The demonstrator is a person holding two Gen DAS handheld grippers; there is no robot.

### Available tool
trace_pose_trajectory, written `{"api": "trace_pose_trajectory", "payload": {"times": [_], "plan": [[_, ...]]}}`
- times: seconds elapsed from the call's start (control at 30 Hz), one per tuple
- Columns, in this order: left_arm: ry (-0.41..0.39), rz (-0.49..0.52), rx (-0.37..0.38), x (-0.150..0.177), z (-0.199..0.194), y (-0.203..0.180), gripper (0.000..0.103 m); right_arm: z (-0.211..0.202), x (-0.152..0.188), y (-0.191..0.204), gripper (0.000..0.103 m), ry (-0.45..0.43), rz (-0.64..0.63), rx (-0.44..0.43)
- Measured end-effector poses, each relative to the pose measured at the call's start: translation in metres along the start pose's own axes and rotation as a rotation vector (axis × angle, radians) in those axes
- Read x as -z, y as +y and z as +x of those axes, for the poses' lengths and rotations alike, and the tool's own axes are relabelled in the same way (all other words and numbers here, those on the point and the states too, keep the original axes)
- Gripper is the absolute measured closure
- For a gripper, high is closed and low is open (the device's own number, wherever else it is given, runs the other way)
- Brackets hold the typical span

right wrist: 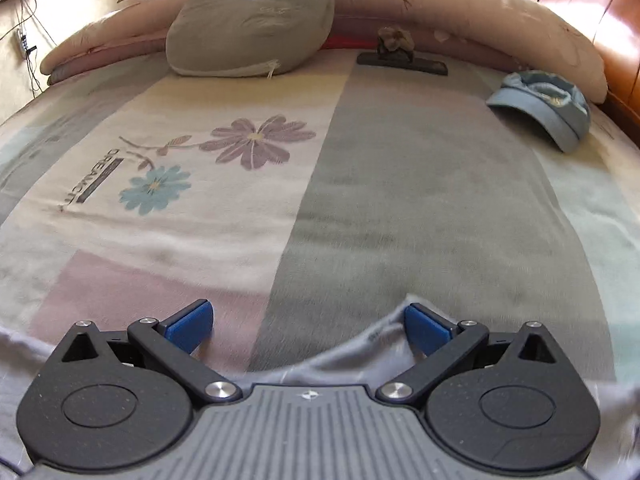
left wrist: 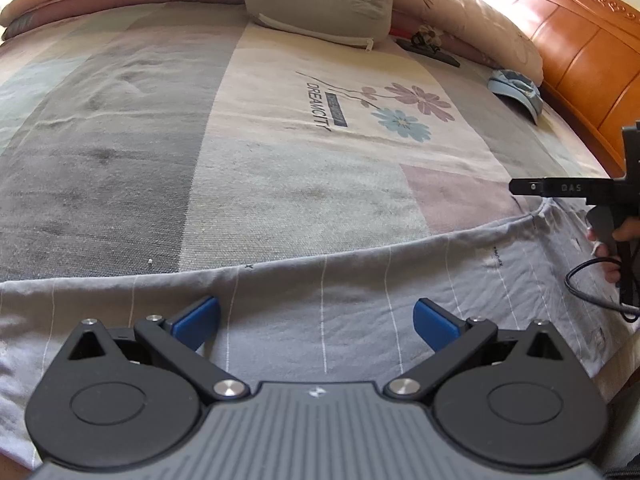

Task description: Fold clothes

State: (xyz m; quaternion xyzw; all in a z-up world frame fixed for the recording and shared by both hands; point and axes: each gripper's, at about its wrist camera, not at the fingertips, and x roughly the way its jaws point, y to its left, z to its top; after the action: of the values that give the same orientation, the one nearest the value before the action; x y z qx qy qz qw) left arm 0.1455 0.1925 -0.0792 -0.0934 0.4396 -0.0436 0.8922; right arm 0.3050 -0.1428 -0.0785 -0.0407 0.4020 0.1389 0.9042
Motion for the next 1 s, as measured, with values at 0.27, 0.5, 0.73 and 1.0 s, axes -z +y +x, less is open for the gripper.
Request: {"api": "trace_pose_trajectory", "payload": {"times": [0.27, 0.5, 0.73, 1.0], "plan": [[-0.015, 0.001, 0.0, 0.001, 0.0, 0.001, 0.001, 0.005, -0.001, -0.012, 0.0, 0.005, 0.0, 0.02], [-0.011, 0.026, -0.006, -0.003, -0.007, -0.001, 0.001, -0.015, 0.013, -0.004, 0.0, 0.025, -0.069, -0.013], [0.012, 0.143, 0.019, 0.01, -0.029, -0.019, 0.001, -0.056, 0.04, 0.019, 0.0, 0.059, -0.197, -0.088], [0.04, 0.089, 0.037, 0.023, -0.018, -0.019, 0.001, -0.061, 0.071, 0.035, 0.0, 0.125, -0.202, -0.109]]}}
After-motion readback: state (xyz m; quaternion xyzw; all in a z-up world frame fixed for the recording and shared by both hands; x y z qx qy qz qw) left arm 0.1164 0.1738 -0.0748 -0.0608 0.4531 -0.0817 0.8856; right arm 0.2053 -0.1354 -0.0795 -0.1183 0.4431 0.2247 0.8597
